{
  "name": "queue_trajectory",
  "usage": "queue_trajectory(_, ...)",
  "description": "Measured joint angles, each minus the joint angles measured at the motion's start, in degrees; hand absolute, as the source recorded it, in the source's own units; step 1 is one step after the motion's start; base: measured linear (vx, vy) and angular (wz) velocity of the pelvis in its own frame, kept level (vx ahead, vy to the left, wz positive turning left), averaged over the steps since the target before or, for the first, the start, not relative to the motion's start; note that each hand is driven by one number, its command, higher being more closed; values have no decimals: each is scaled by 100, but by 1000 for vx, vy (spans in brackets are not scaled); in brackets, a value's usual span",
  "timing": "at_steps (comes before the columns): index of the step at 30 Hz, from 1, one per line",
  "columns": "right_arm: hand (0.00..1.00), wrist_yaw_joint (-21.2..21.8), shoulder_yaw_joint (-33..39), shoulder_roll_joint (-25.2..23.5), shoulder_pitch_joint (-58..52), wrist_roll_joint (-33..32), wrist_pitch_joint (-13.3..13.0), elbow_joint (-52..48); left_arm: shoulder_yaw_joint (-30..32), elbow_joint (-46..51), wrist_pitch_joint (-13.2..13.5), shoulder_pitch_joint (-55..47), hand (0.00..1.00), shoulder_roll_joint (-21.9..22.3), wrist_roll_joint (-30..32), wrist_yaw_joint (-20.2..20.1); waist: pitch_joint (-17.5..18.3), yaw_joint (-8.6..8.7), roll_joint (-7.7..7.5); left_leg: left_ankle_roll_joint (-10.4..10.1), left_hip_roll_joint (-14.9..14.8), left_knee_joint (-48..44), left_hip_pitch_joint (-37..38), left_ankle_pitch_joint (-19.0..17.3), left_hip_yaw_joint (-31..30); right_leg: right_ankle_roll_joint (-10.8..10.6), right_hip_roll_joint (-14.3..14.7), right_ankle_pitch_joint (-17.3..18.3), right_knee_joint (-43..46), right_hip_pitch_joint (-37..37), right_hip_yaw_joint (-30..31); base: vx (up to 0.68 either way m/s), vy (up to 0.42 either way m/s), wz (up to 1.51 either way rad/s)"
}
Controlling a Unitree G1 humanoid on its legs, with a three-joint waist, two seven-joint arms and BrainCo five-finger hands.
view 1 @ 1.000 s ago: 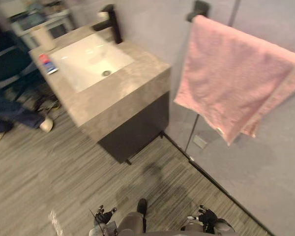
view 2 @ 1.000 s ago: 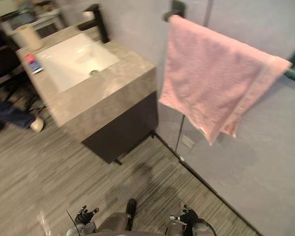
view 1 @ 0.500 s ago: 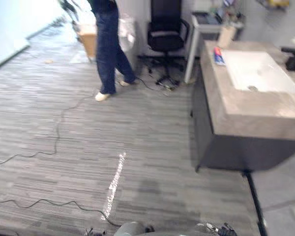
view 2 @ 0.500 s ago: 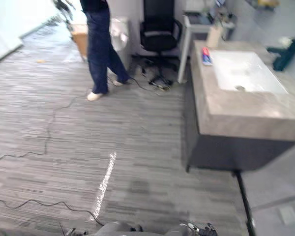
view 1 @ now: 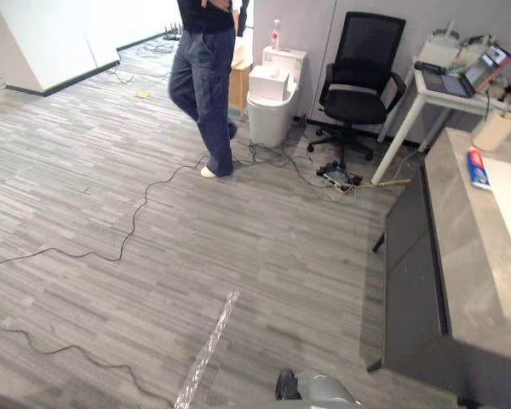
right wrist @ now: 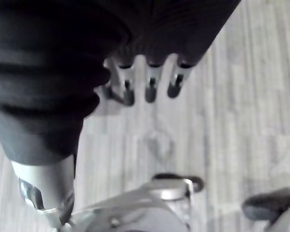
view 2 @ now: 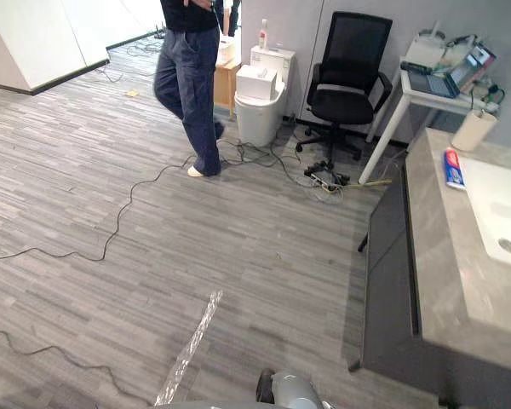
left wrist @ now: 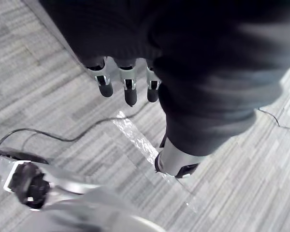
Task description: Organize washtable
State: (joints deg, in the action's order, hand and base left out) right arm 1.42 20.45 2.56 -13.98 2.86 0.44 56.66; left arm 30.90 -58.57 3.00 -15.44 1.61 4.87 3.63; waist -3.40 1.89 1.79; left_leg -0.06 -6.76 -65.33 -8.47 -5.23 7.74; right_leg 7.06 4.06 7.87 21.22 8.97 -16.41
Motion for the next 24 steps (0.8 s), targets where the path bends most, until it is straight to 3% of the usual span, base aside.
queue_trajectory(1,0,-4,-53,-23,127,-1,-19,41,7,7,-2,-50,0,-41,0,-23,29,-48,-37,46,-152,-524,-360,-228,-30,-40,62,59,-94,-269,221,622,57,-128)
queue_trajectory(2,0,-5,-72,-36,214,1,-4,140,8,11,7,8,0,-101,0,-31,22,-67,-202,18,-175,-528,-706,-497,-167,-64,58,74,-232,-470,454,584,74,-82)
queue_trajectory(5,0,-19,-324,-23,468,46,-18,135,-18,59,26,78,0,-57,-21,-28,-169,-195,-354,-127,-169,508,-1188,-1091,-614,-145,-89,117,-590,-1034,1040,484,171,-91)
queue_trajectory(6,0,-22,-351,-35,486,64,-20,118,-25,82,56,75,0,-48,-25,-16,-249,-269,-403,-183,-159,851,-1189,-1142,-699,-269,-177,192,-572,-1136,1131,492,361,-106)
queue_trajectory(7,0,-24,-446,-11,447,130,-42,66,-83,114,199,12,0,-13,-29,41,-280,-435,-424,-285,-54,1969,-1185,-1149,-1021,-643,-355,514,-440,-1248,1367,381,341,-77)
queue_trajectory(8,0,-16,-505,40,426,128,-52,43,-122,117,273,-20,0,30,-28,88,-281,-453,-351,-339,-48,2457,-1171,-1097,-1210,-747,-393,670,-338,-1275,1399,418,453,-58)
queue_trajectory(9,0,-18,-717,188,381,126,-126,-15,-224,124,353,-127,0,112,-28,119,-274,-463,-159,-496,-95,3145,-1098,-631,-1442,-932,-433,1054,13,-1292,1432,273,331,-13)
queue_trajectory(10,0,-29,-856,193,383,124,-137,10,-240,115,376,-172,0,75,-24,128,-284,-490,-138,-394,-7,3044,-1080,-596,-1349,-1000,-527,1223,182,-1320,1487,437,439,13)
queue_trajectory(11,0,-5,-1153,68,306,119,-211,22,-293,120,380,-257,0,-89,-17,162,-126,-583,-488,-225,364,3019,-1055,-792,-1210,-1047,-889,1354,196,-1387,1547,403,329,23)
queue_trajectory(15,0,49,-1263,-39,397,124,-272,96,-315,127,338,-247,0,-221,-4,186,-53,-750,-683,110,764,2766,-844,-1293,-880,-1092,-1291,1369,610,-1416,1985,400,297,-5)
queue_trajectory(16,0,147,-1260,-22,388,122,-309,84,-316,124,335,-265,0,-229,3,187,-55,-800,-693,206,793,2767,-666,-1398,-713,-1222,-1364,1287,1327,-1136,2137,305,192,-71)
queue_trajectory(17,0,269,-1228,-10,367,109,-353,44,-330,124,295,-261,0,-277,21,187,-71,-815,-736,329,844,2777,-406,-1500,-495,-1422,-1447,961,2614,-603,2304,344,188,-67)
queue_trajectory(18,0,337,-1150,-10,347,35,-395,50,-388,124,244,-245,0,-311,32,186,-84,-713,-778,389,885,2798,-146,-1629,-404,-1479,-1510,631,3729,-180,2240,275,117,-49)
queue_trajectory(20,0,378,-1095,4,343,-51,-399,113,-402,125,231,-190,0,-319,72,173,-87,-599,-772,399,840,3037,354,-1746,-284,-1361,-1550,677,4687,287,1749,259,37,-45)
queue_trajectory(21,0,390,-1071,30,287,-68,-412,88,-396,124,221,-133,0,-318,104,170,-82,-549,-711,409,709,3264,675,-1846,-193,-1101,-1558,795,4740,542,1314,260,-18,-57)
queue_trajectory(22,0,390,-1068,49,262,-68,-437,53,-393,125,221,-106,0,-316,125,168,-84,-556,-681,371,634,3372,810,-1883,-150,-1002,-1562,854,4631,687,1107,286,-66,-56)
queue_trajectory(24,0,391,-955,60,223,-66,-430,37,-376,117,158,-49,0,-311,162,146,-94,-504,-604,162,250,3655,1206,-2027,-26,-956,-1567,928,3582,1071,363,328,-120,-52)
